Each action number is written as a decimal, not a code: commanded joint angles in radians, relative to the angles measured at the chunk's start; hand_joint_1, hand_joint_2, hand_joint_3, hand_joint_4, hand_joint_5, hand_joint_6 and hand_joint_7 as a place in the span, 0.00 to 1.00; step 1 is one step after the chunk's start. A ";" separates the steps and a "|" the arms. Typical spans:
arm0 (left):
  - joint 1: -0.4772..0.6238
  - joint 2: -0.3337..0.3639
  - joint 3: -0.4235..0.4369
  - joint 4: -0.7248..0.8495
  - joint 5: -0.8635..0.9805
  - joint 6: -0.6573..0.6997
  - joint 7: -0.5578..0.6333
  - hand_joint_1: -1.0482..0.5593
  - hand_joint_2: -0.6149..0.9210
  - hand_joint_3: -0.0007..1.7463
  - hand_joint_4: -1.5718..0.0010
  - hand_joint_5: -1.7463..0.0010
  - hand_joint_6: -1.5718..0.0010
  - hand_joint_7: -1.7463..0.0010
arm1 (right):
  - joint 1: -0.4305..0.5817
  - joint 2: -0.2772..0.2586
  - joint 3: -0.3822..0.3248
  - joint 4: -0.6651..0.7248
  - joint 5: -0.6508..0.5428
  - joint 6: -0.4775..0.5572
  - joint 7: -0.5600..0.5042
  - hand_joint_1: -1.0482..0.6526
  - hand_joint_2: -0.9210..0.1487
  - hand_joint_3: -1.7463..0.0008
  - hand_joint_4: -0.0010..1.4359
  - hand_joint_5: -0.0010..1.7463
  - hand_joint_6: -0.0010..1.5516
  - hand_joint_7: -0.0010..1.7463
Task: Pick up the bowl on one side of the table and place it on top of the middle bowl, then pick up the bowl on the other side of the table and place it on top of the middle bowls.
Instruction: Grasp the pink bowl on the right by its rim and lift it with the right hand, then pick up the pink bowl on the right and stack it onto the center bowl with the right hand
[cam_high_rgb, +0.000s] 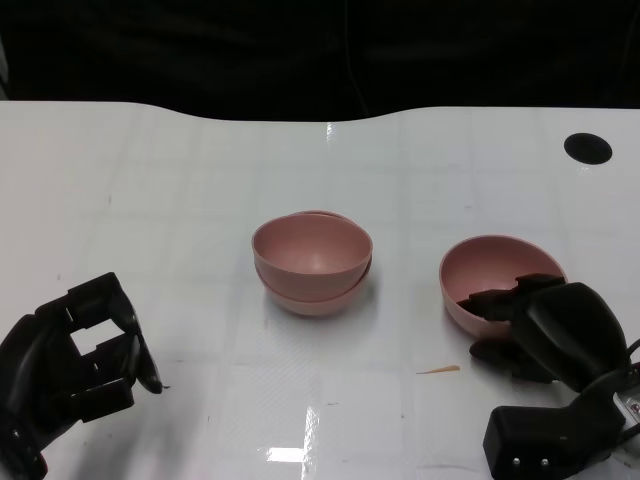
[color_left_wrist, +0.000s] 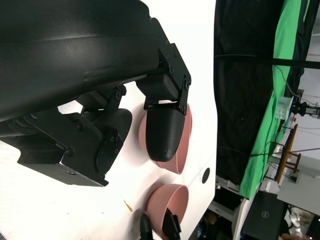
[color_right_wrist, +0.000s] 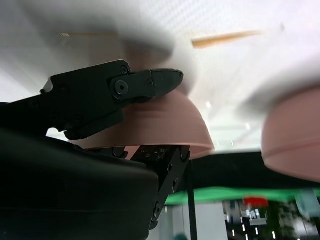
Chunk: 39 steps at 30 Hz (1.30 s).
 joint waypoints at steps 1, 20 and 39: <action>0.005 0.005 0.011 -0.007 0.009 -0.005 0.007 0.79 0.90 0.84 0.41 0.00 0.52 0.00 | -0.014 -0.010 0.011 0.032 0.016 -0.051 -0.023 0.46 0.00 0.83 0.50 0.98 0.39 0.90; 0.001 0.003 0.009 -0.015 0.025 0.011 0.027 0.80 0.88 0.84 0.43 0.00 0.53 0.00 | -0.105 -0.145 -0.088 -0.387 0.128 -0.158 0.340 0.47 0.00 0.82 0.51 1.00 0.32 1.00; 0.007 -0.013 0.005 -0.030 0.023 0.021 0.033 0.79 0.87 0.86 0.42 0.00 0.52 0.00 | -0.365 0.002 -0.033 -0.345 0.122 -0.163 0.533 0.44 0.26 0.56 0.61 1.00 0.42 0.96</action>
